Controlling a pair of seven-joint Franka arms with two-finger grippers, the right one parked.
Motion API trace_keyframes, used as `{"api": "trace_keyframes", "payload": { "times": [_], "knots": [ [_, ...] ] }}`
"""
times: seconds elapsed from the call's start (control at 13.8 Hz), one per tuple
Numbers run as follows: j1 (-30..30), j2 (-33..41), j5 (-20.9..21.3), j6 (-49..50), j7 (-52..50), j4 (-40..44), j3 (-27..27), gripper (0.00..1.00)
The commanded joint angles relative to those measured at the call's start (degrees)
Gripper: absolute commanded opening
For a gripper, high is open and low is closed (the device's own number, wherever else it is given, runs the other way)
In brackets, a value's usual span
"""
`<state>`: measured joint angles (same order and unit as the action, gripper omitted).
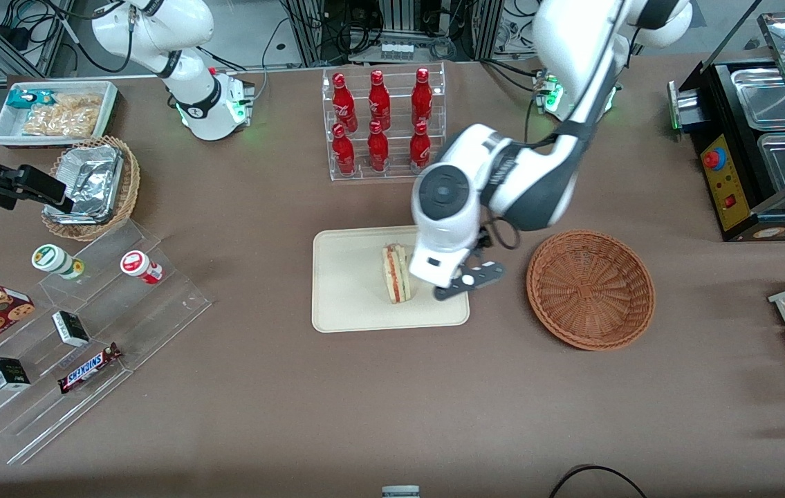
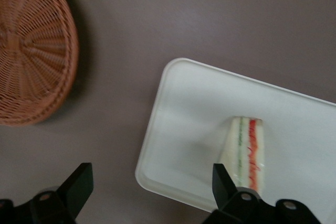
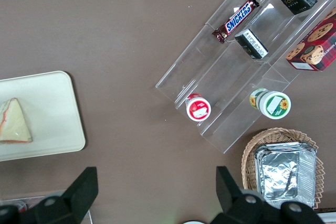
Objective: Place sandwich from basket to tray
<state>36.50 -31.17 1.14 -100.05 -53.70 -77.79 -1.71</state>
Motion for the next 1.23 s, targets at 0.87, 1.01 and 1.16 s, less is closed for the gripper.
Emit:
{"api": "trace_keyframes", "payload": {
  "times": [0.87,1.01,1.16],
  "knots": [
    [-27.0,19.7,-0.2,8.6,30.5,-14.9,9.5,1.00],
    [-31.4,21.9,-0.2,12.0,35.3,-15.0,11.8,1.00],
    [-33.9,25.0,-0.2,13.8,40.1,-16.2,12.0,1.00]
  ]
}}
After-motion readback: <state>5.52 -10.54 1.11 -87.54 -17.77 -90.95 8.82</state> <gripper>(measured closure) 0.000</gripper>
